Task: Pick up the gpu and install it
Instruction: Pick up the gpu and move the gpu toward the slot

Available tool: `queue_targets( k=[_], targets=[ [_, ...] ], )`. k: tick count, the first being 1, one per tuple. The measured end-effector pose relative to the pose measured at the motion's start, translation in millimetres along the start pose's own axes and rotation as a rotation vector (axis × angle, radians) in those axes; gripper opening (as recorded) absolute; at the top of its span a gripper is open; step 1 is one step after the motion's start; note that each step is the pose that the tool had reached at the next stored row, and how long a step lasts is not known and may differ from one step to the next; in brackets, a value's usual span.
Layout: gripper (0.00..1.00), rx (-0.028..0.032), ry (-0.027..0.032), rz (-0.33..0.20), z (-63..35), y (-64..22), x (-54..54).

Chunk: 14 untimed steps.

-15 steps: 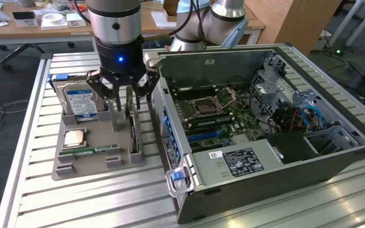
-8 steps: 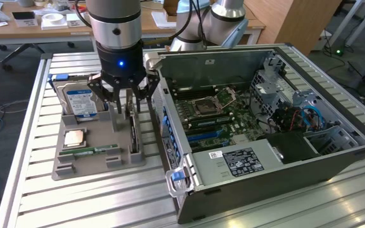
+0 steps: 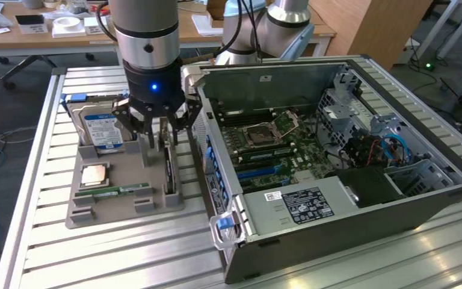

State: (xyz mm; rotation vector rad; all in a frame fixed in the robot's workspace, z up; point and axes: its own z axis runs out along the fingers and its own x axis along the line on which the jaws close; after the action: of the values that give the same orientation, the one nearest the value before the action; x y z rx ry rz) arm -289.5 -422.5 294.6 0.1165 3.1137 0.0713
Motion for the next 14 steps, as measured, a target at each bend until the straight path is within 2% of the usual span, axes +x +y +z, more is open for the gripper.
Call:
queue_targets(
  k=[14],
  targets=[
    [0.47, 0.0000, 0.0000, 0.000, 17.6, -0.8, 0.4]
  ],
)
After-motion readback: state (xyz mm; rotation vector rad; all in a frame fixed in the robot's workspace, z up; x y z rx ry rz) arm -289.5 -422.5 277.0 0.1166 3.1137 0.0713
